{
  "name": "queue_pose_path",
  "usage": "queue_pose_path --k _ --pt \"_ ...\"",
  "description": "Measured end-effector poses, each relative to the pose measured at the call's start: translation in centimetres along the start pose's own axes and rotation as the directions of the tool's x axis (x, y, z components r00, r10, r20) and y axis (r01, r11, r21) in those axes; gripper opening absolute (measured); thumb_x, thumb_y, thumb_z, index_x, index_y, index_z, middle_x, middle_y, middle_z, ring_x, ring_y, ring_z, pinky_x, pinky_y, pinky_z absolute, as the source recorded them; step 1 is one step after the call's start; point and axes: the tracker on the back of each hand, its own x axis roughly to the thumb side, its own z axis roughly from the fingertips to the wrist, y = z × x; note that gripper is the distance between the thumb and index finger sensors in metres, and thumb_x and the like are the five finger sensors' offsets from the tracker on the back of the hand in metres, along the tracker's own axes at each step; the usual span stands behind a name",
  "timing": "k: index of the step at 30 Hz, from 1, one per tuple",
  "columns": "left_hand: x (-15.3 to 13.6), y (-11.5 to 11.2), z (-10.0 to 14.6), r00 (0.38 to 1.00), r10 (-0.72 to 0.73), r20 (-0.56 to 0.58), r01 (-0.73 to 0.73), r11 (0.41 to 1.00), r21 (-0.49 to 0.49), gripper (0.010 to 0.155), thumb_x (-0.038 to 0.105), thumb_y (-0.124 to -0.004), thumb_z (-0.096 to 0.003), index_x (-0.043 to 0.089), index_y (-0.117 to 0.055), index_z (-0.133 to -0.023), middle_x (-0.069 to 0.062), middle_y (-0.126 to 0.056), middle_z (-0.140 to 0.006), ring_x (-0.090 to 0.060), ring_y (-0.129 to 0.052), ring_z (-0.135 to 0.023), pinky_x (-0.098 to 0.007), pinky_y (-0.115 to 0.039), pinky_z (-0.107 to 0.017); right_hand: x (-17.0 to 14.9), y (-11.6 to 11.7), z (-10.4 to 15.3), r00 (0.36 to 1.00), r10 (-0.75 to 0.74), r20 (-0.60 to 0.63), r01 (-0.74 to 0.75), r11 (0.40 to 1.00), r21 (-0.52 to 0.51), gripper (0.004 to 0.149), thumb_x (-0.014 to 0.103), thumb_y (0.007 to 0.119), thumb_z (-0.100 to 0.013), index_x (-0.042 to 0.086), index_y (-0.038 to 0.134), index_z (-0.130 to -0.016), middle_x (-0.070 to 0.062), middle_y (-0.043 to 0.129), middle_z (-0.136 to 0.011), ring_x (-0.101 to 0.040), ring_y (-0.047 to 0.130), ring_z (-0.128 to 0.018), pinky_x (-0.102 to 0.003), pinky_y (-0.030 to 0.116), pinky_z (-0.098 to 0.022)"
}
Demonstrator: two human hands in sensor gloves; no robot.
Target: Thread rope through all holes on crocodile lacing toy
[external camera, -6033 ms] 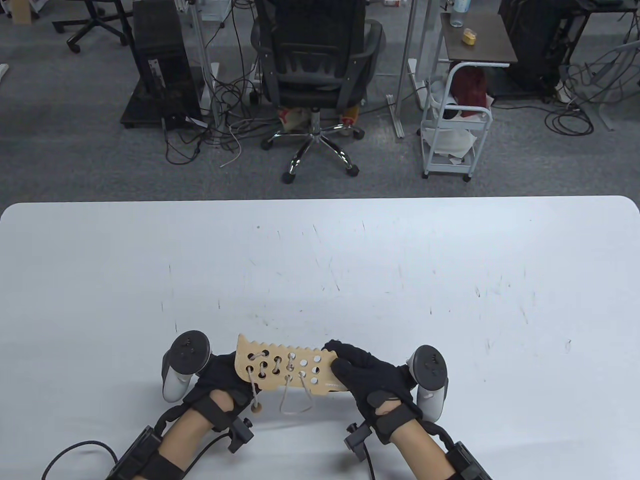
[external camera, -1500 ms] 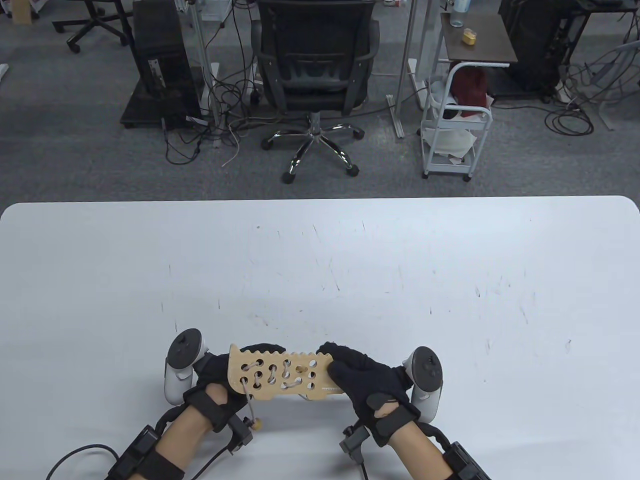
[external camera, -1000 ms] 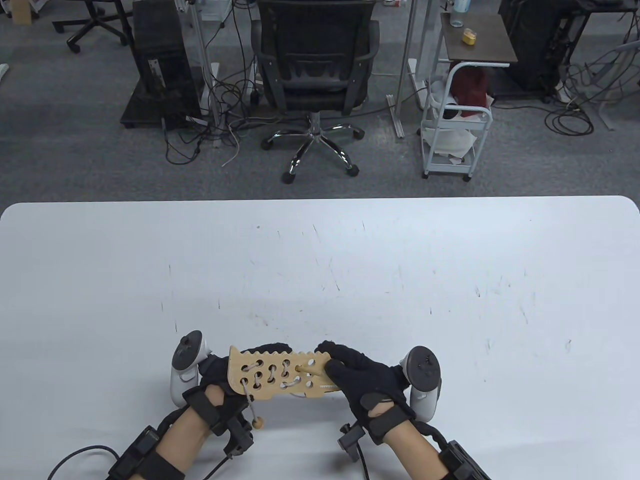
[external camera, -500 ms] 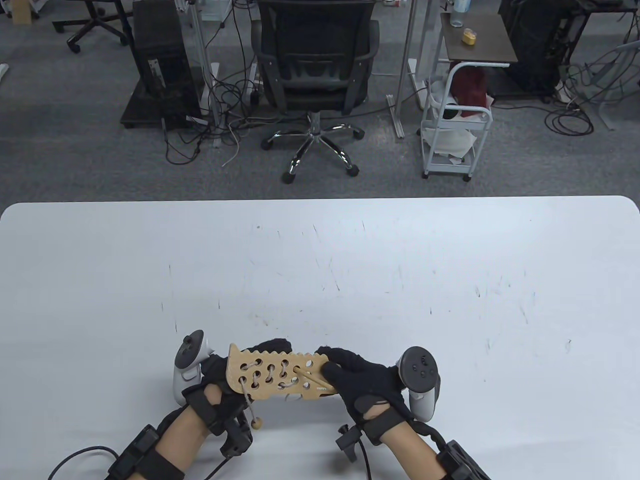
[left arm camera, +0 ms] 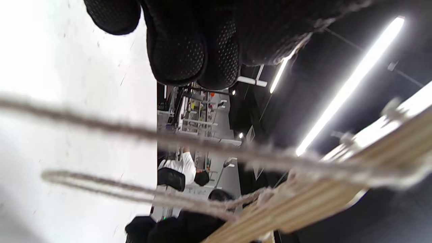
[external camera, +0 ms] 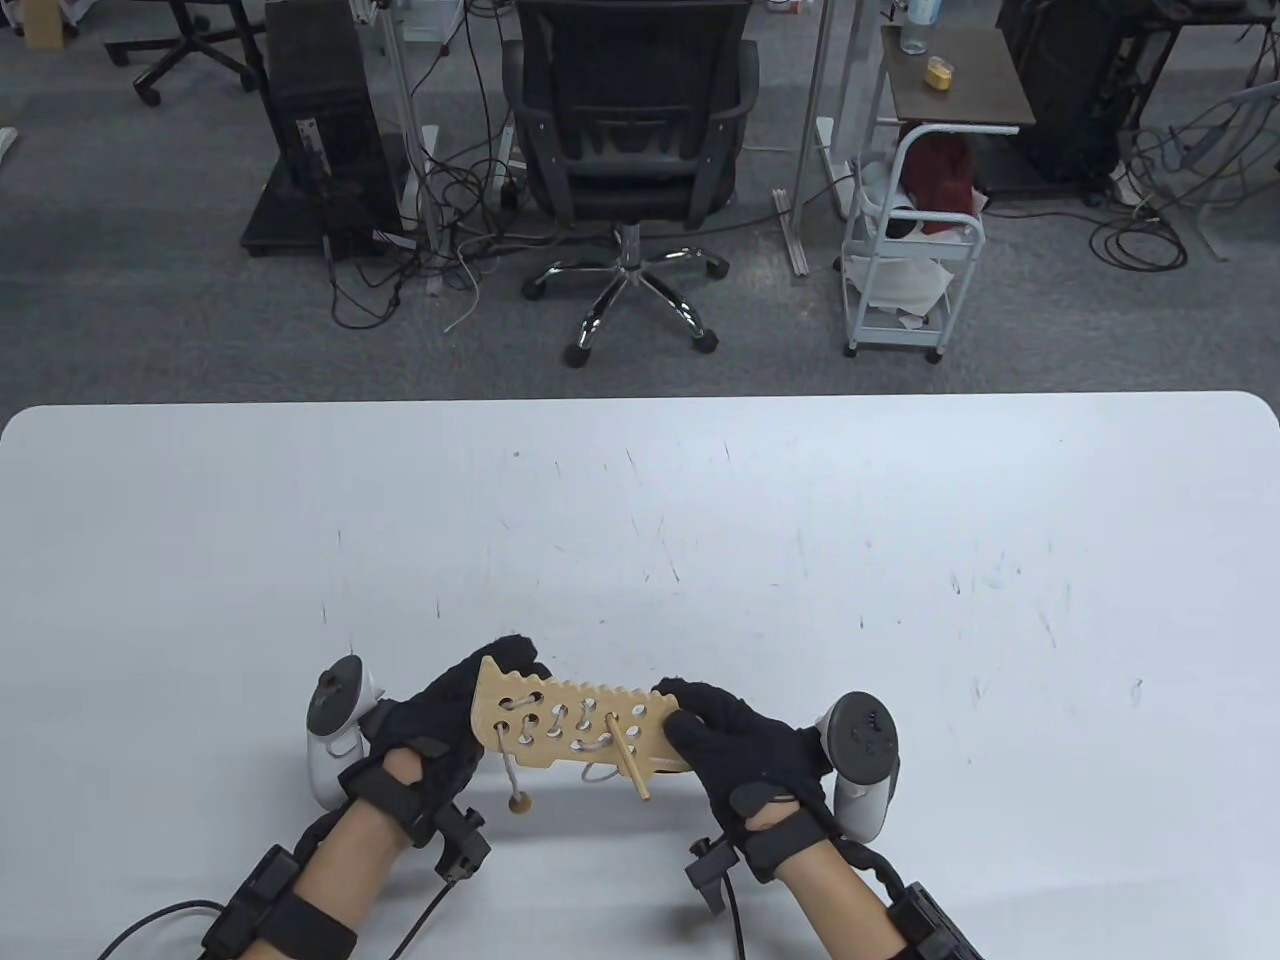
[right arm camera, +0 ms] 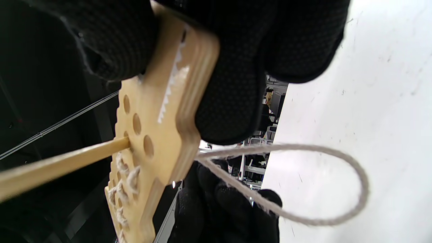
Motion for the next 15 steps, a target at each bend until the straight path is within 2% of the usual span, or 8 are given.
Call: queue_pose_path --k 9,15 --pt "1.6 2.0 1.1 0.993 -0.033 0.111 0.017 0.989 0.149 0.06 0.053 -0.074 -0.0492 0.042 -0.061 -0.106 0.003 -0.071 -0.107 -0.027 -0.071 -0.097 -0.051 -0.056 -0.077 -0.3 -0.9 0.0 0.999 0.03 -0.041 -0.033 0.997 -0.068 0.044 0.039 0.085 -0.043 0.021 0.085 -0.084 -0.003 0.102 -0.067 -0.022 0.109 -0.049 -0.045 0.083 -0.045" --pt "3.0 2.0 1.7 0.972 -0.17 0.163 0.137 0.971 0.195 0.062 0.059 -0.074 -0.0483 0.052 -0.055 -0.107 0.002 -0.05 -0.117 -0.032 -0.047 -0.108 -0.057 -0.041 -0.08 -0.2 -1.2 0.0 0.996 0.059 -0.06 -0.065 0.993 -0.102 0.044 0.039 0.085 -0.043 0.022 0.085 -0.083 -0.003 0.103 -0.067 -0.022 0.109 -0.05 -0.045 0.083 -0.045"
